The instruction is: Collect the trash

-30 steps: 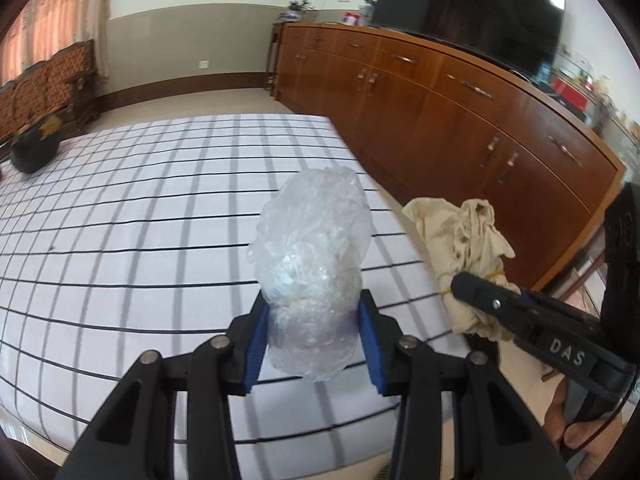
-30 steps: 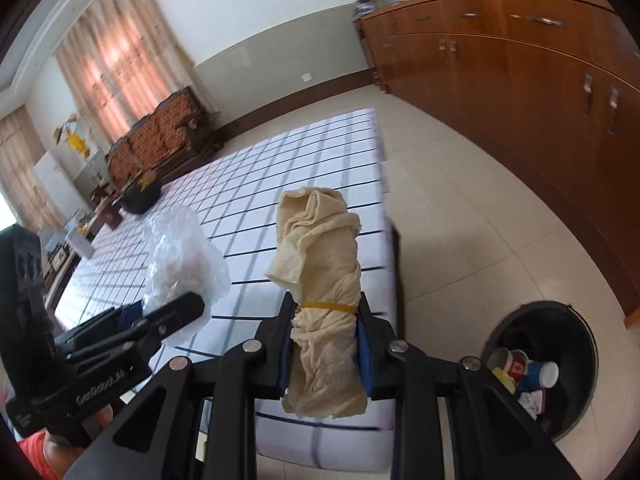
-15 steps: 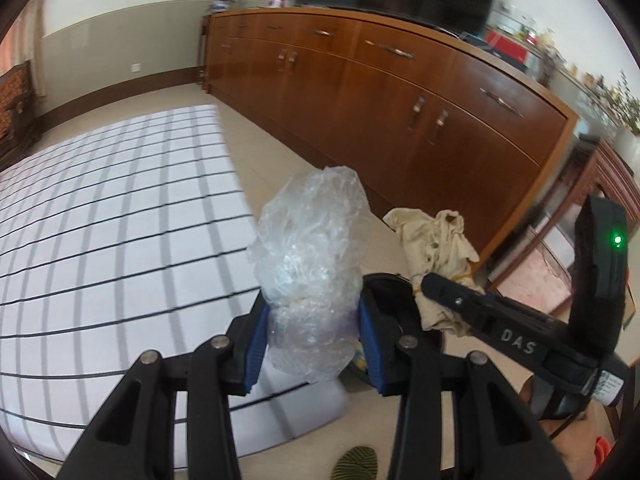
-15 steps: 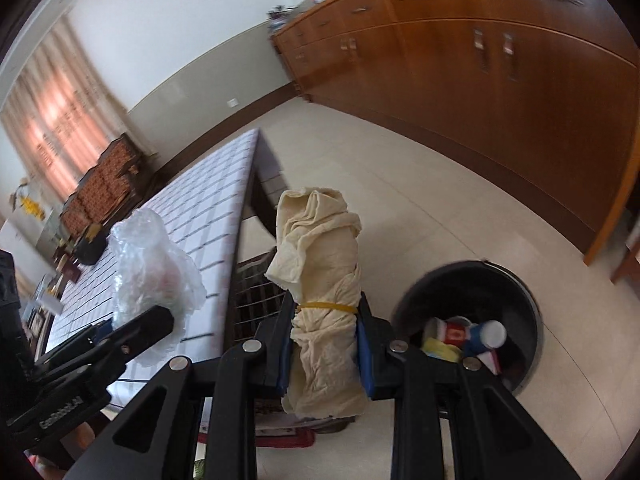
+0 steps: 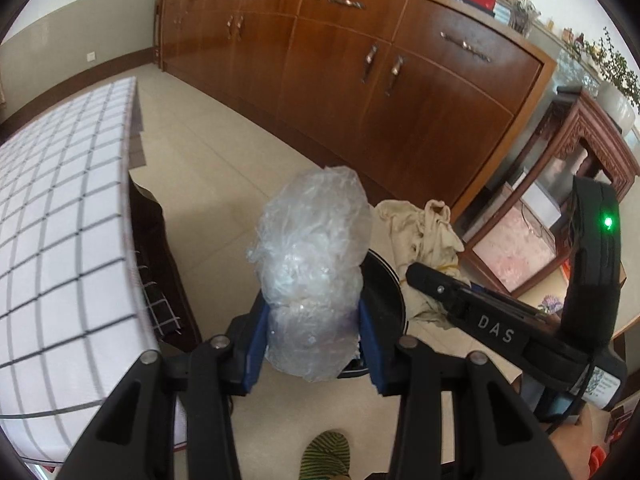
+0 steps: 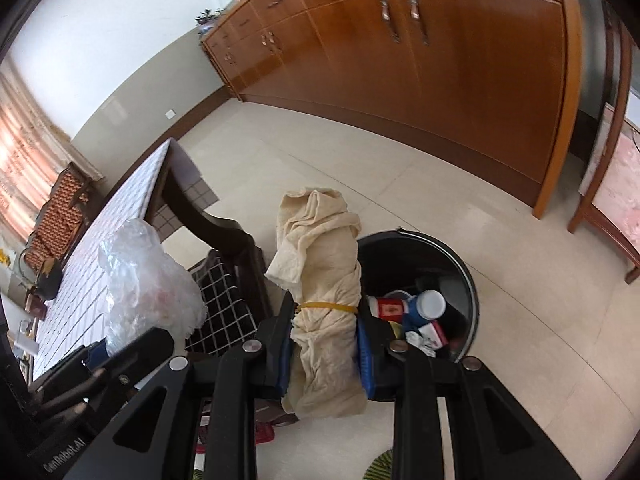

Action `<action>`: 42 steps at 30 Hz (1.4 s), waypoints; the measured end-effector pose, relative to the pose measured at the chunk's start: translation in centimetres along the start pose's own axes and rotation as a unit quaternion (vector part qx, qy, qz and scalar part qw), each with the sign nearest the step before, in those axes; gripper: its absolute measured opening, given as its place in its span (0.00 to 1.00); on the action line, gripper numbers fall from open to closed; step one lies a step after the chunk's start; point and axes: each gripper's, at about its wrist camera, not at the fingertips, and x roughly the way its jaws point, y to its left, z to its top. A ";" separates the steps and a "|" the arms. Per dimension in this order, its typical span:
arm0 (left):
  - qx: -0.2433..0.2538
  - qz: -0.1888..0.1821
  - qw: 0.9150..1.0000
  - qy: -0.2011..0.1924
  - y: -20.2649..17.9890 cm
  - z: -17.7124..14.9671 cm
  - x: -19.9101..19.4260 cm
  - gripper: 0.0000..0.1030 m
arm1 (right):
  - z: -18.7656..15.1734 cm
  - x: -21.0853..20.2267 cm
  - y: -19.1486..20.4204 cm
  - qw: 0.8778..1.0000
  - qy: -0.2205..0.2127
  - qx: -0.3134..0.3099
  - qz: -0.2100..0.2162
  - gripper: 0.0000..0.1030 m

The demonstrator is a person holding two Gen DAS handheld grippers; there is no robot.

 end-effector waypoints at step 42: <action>-0.003 0.002 0.993 0.115 -3.1 -0.2 10.3 0.67 | 1.3 6.0 -5.9 0.992 0.072 0.070 -0.076 0.42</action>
